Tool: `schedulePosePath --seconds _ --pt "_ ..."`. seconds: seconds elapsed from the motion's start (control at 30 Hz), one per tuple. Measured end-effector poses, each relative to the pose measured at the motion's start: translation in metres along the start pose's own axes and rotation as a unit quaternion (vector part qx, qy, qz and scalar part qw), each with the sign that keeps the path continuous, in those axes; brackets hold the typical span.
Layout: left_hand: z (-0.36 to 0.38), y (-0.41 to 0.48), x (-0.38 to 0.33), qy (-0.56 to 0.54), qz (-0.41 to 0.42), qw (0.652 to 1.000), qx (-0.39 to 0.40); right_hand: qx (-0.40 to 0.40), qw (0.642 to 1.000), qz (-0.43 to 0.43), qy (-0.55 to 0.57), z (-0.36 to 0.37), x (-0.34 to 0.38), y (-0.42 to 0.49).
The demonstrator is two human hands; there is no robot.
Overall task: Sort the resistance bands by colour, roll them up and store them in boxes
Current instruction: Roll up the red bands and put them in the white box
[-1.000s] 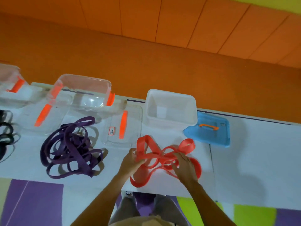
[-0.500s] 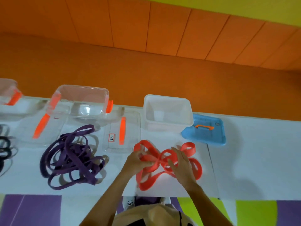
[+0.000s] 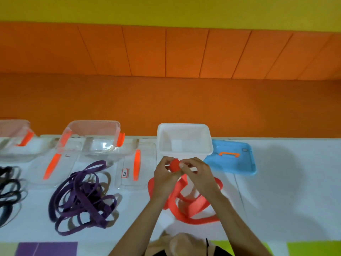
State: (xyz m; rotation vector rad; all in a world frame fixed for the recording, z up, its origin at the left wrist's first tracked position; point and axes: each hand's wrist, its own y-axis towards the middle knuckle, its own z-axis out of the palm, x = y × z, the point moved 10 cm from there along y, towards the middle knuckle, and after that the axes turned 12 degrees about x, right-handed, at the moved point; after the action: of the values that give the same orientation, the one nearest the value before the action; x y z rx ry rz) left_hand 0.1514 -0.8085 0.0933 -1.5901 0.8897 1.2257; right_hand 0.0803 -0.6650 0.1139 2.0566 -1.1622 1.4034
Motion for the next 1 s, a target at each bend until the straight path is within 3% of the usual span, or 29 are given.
schedulePosePath --seconds 0.3,0.43,0.57,0.63,0.83,1.0 --pt "0.020 -0.002 -0.006 0.032 0.033 0.996 0.070 -0.052 0.995 0.063 0.056 -0.036 -0.005 -0.004" --pt "0.022 -0.008 -0.009 0.090 0.063 0.992 0.069 -0.105 0.978 0.090 0.157 -0.049 -0.018 -0.013" --pt "0.028 -0.017 -0.011 0.045 0.072 0.995 0.049 -0.119 0.965 0.097 0.211 -0.046 -0.019 -0.022" --pt "0.021 -0.021 -0.012 0.035 0.088 0.995 0.008 -0.123 0.951 0.103 0.264 -0.038 -0.022 -0.028" --pt "0.017 -0.027 -0.017 0.053 0.128 0.990 0.026 -0.094 0.892 0.146 0.417 -0.012 -0.031 -0.046" --pt "0.022 -0.027 -0.004 0.017 0.100 0.994 0.044 -0.093 0.903 0.167 0.385 -0.011 -0.031 -0.053"
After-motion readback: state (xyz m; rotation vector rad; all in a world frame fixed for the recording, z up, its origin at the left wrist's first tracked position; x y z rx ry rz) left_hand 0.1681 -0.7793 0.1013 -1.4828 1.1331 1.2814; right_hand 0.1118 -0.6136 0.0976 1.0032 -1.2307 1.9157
